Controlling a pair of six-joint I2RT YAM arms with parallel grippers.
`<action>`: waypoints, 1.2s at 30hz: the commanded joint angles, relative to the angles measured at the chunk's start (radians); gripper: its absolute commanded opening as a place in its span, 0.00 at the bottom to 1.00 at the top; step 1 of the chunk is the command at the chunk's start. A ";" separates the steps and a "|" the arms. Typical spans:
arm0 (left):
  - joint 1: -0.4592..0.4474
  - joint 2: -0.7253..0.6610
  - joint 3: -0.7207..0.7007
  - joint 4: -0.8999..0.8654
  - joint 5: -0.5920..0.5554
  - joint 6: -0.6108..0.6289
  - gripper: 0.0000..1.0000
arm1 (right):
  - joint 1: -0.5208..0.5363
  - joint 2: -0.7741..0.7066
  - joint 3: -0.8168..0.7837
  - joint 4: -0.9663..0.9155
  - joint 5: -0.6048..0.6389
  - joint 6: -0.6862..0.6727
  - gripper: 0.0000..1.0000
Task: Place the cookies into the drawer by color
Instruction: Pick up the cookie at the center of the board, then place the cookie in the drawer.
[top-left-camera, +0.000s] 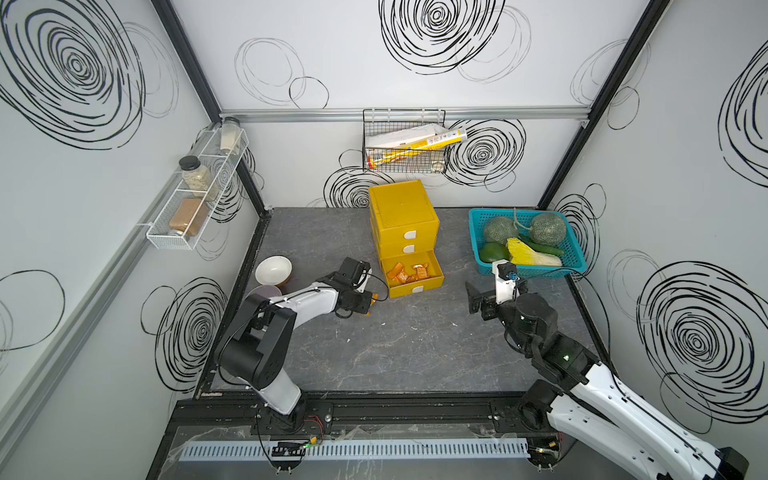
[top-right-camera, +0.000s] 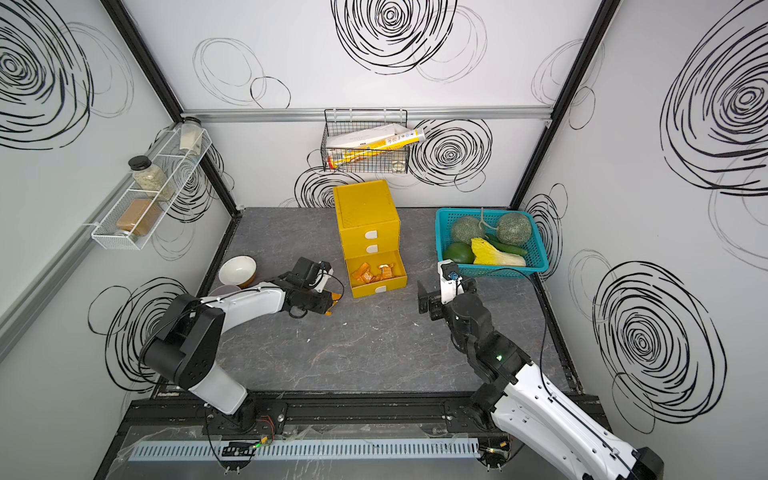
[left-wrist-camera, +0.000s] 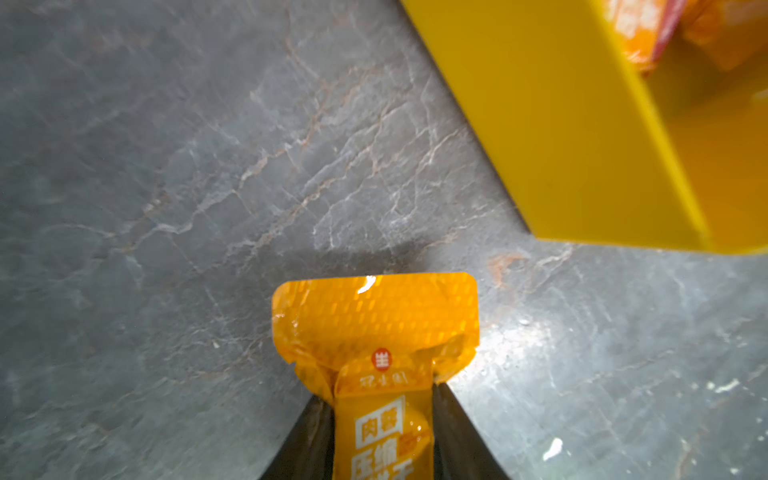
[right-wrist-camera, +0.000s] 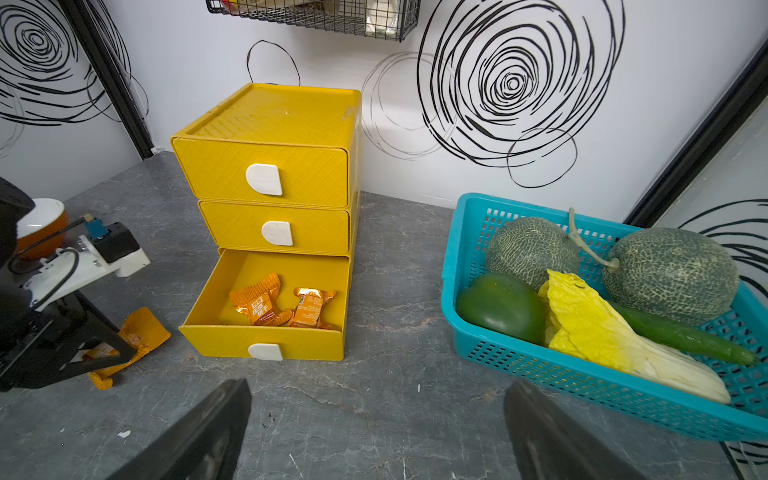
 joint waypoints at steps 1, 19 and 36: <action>-0.014 -0.080 0.043 -0.028 0.019 0.037 0.34 | -0.003 -0.009 -0.007 0.002 0.019 0.001 1.00; -0.195 -0.047 0.376 -0.044 -0.101 0.224 0.28 | -0.003 0.002 -0.006 -0.006 0.034 0.002 1.00; -0.216 0.194 0.505 0.004 -0.186 0.266 0.50 | -0.003 0.013 -0.007 -0.002 0.024 -0.001 1.00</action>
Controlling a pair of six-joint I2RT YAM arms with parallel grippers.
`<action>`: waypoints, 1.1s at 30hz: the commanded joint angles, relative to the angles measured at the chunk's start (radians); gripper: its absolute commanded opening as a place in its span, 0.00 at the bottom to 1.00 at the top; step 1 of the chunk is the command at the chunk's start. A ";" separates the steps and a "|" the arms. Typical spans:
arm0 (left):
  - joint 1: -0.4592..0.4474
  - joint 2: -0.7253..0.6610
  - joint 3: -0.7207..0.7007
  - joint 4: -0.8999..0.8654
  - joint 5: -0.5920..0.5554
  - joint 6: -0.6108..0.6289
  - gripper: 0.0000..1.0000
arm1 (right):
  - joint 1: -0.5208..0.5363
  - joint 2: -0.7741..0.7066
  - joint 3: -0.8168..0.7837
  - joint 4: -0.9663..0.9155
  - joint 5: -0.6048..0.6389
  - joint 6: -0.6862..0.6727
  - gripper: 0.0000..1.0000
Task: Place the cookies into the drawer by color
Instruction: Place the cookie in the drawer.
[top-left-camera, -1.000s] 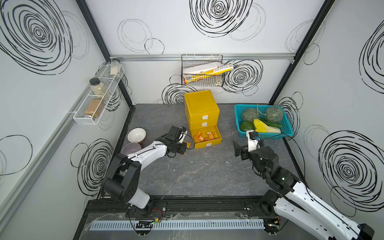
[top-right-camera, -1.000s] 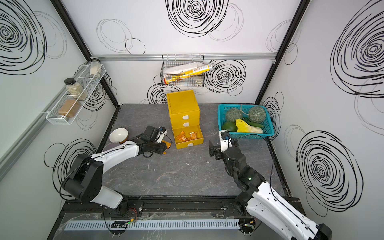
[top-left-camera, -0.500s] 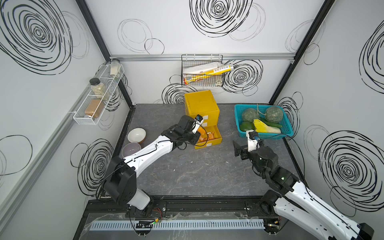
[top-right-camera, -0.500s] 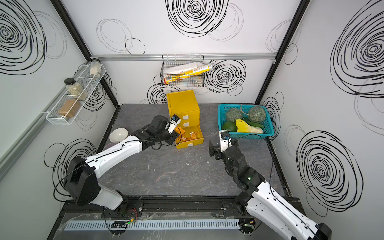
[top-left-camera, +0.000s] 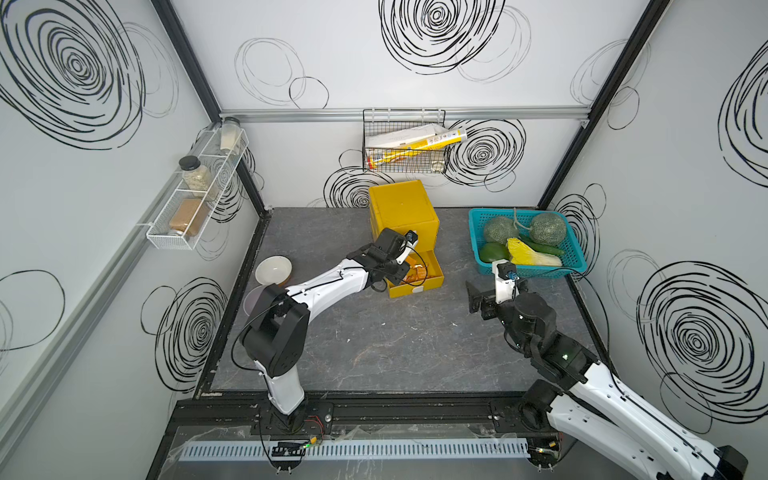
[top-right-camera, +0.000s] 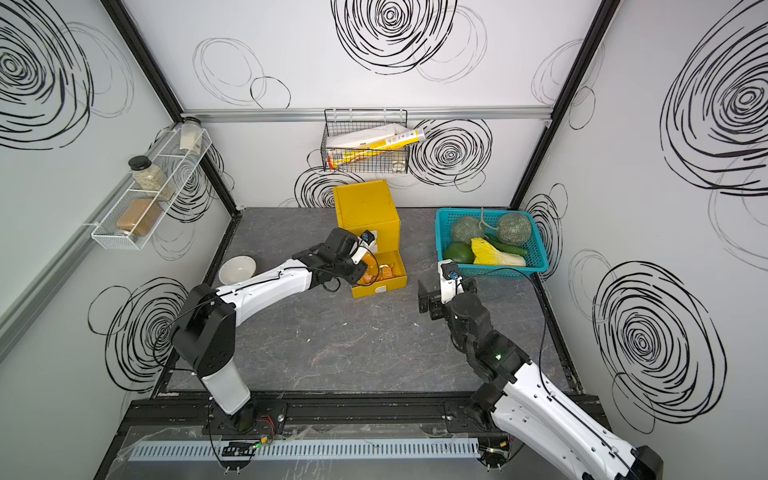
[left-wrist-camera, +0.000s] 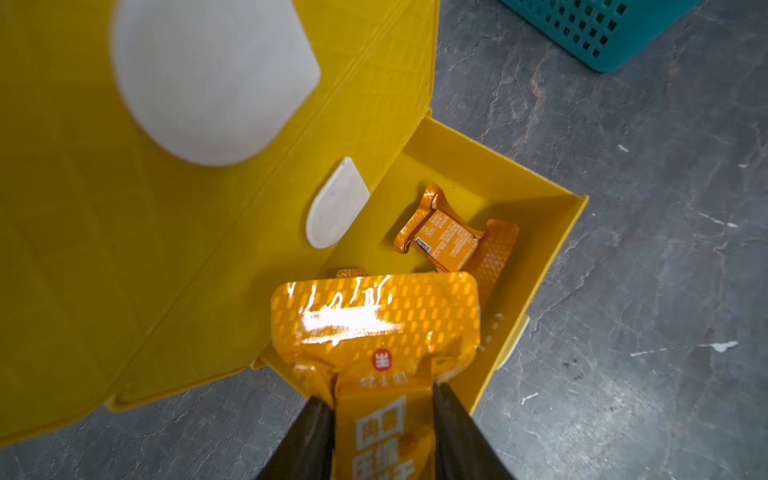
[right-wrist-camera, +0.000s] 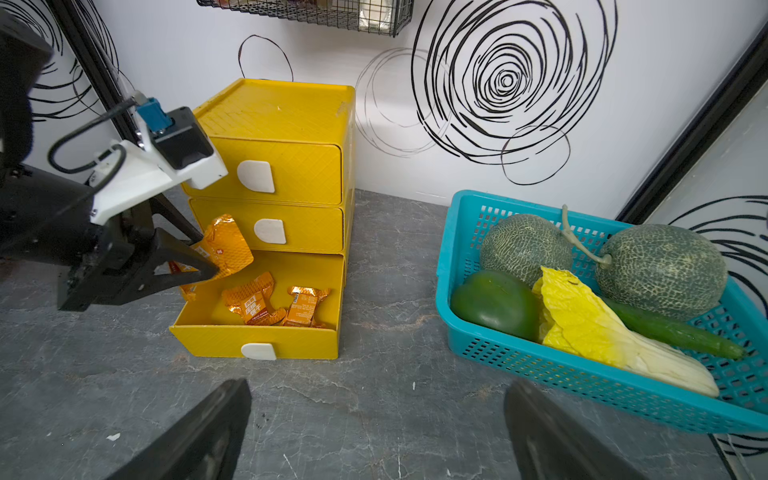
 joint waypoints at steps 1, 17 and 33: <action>-0.010 0.020 0.047 0.037 -0.027 0.006 0.53 | -0.003 0.002 -0.006 -0.003 0.006 -0.001 1.00; -0.010 -0.152 0.118 0.006 -0.011 -0.016 0.79 | -0.003 0.082 -0.037 0.060 -0.050 0.037 0.99; 0.155 0.005 0.451 -0.065 0.130 -0.067 0.83 | -0.003 0.213 -0.178 0.310 -0.184 0.314 0.78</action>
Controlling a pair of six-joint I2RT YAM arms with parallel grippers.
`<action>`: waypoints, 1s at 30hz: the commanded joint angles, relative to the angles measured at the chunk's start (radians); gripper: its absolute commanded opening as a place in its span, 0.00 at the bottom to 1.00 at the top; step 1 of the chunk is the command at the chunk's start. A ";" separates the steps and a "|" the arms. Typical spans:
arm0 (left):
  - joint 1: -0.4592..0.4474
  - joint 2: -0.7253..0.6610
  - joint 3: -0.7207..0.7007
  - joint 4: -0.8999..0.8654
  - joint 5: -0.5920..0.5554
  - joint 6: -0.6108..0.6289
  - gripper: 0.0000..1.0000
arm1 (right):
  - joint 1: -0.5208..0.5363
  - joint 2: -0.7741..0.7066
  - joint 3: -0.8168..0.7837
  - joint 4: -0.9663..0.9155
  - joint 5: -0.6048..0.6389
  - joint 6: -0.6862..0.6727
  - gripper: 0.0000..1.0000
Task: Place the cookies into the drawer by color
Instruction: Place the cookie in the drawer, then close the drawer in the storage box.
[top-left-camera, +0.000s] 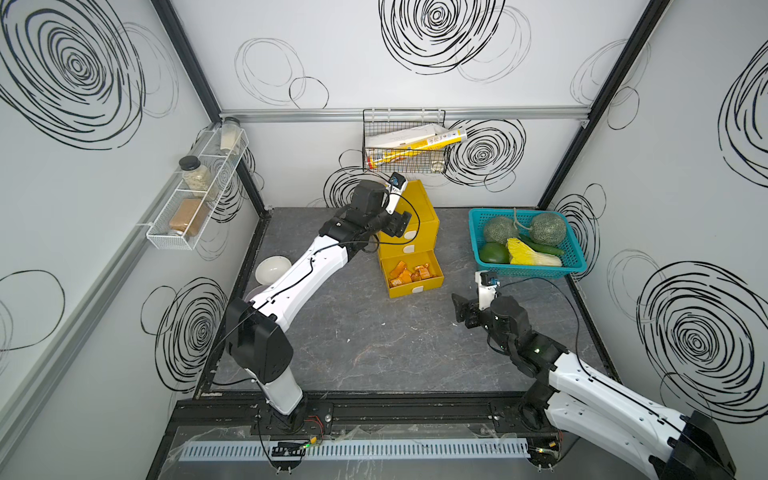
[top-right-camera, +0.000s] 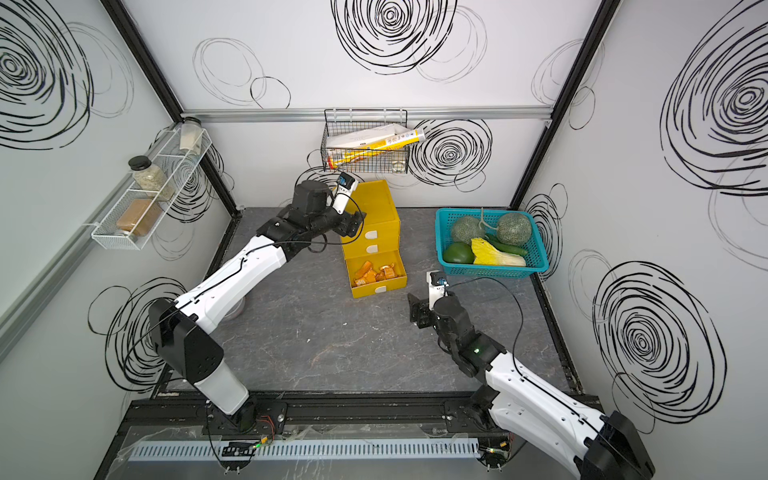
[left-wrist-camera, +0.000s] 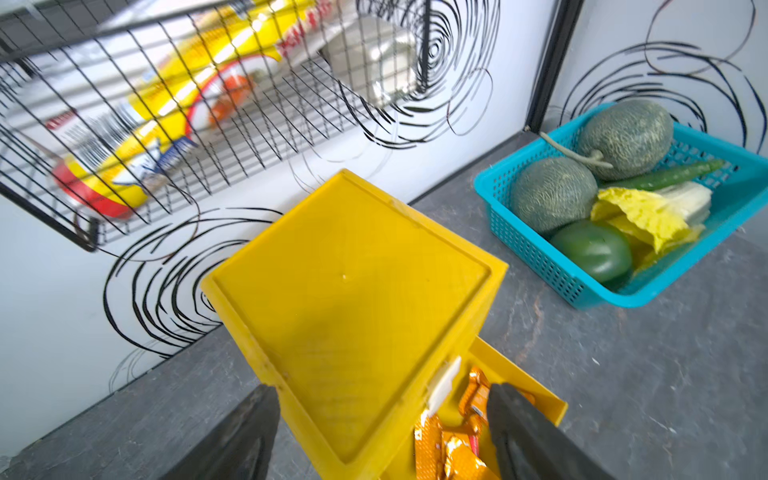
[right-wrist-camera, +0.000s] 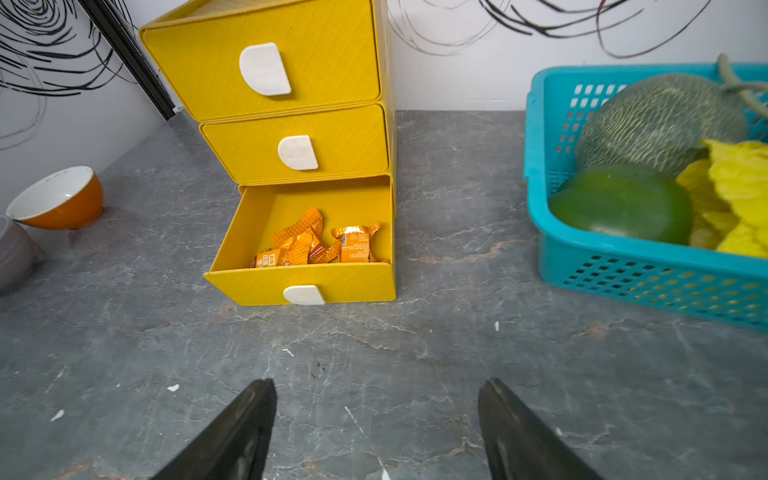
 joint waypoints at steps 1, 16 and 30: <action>0.039 0.085 0.083 -0.030 0.067 -0.044 0.83 | -0.003 0.041 -0.025 0.130 -0.045 0.075 0.76; 0.070 0.339 0.300 -0.071 0.107 -0.056 0.82 | -0.003 0.327 -0.078 0.463 -0.131 0.160 0.67; 0.076 0.353 0.137 -0.051 0.098 -0.054 0.80 | -0.003 0.628 -0.003 0.657 -0.157 0.173 0.64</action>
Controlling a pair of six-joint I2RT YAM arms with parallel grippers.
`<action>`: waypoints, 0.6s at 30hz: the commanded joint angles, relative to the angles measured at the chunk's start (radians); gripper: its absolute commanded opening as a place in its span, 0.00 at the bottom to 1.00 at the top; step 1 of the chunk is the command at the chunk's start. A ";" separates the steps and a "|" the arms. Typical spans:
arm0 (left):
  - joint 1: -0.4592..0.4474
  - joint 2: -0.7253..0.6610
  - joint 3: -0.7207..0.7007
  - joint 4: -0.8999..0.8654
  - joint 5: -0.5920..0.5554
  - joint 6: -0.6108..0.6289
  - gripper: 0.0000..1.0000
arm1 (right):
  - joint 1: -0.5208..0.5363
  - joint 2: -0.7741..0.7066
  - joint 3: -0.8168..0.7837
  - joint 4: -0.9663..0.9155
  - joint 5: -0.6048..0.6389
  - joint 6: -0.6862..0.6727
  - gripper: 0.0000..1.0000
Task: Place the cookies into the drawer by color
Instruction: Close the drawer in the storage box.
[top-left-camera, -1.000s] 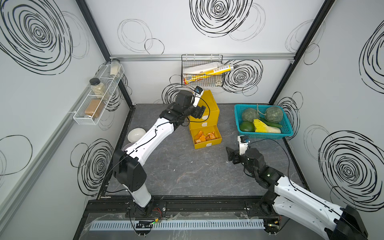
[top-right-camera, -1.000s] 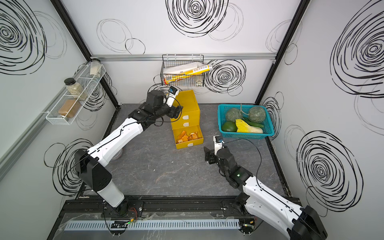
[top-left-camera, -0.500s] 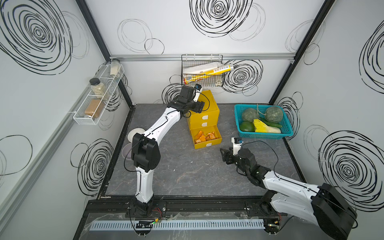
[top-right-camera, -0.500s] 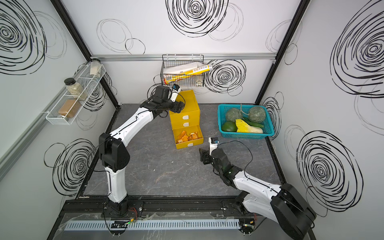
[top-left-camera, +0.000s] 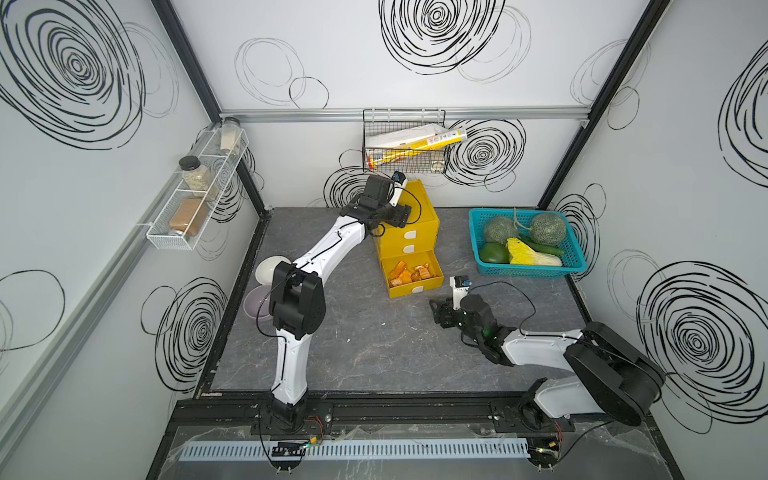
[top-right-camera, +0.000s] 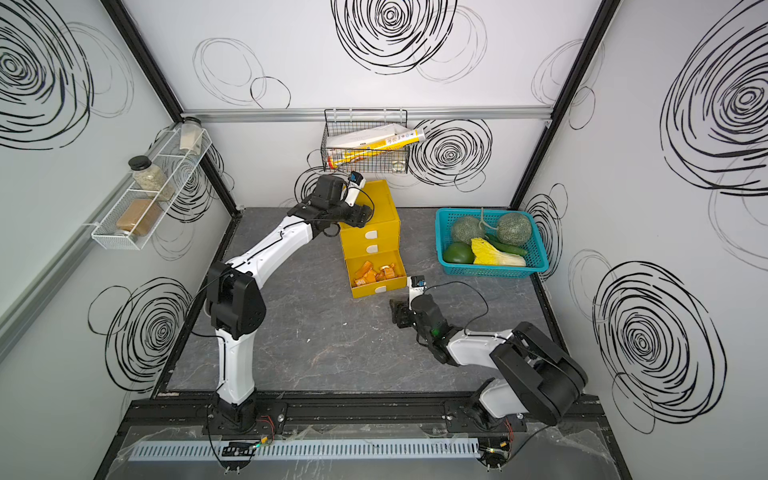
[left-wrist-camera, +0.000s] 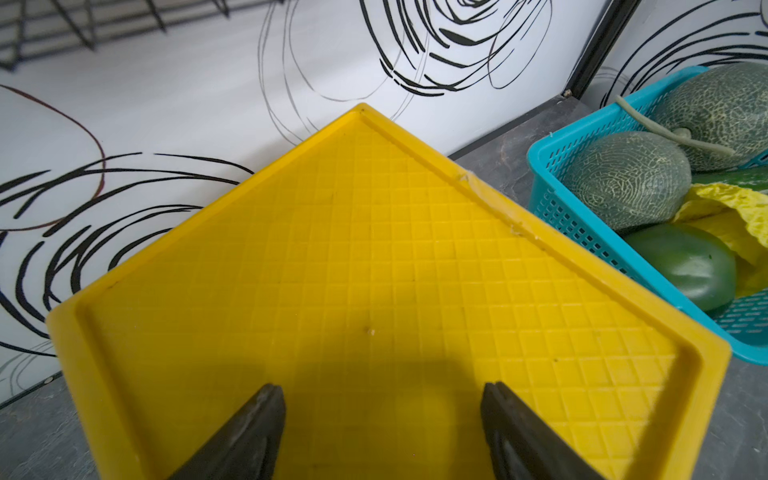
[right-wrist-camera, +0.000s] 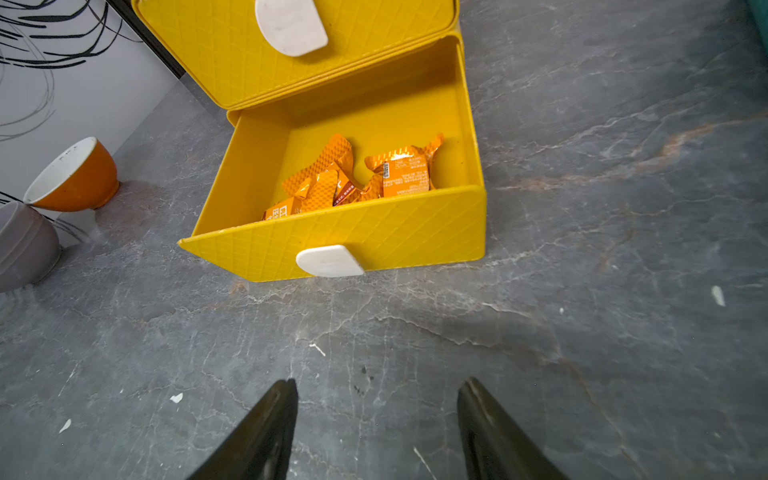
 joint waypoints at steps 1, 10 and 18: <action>0.011 -0.001 -0.092 -0.053 0.009 -0.005 0.80 | -0.003 0.048 0.046 0.103 -0.009 0.012 0.64; 0.028 -0.004 -0.137 -0.051 0.016 0.003 0.79 | -0.003 0.219 0.149 0.153 -0.012 -0.015 0.48; 0.042 0.003 -0.136 -0.052 0.031 0.005 0.79 | -0.003 0.311 0.235 0.163 -0.025 -0.017 0.37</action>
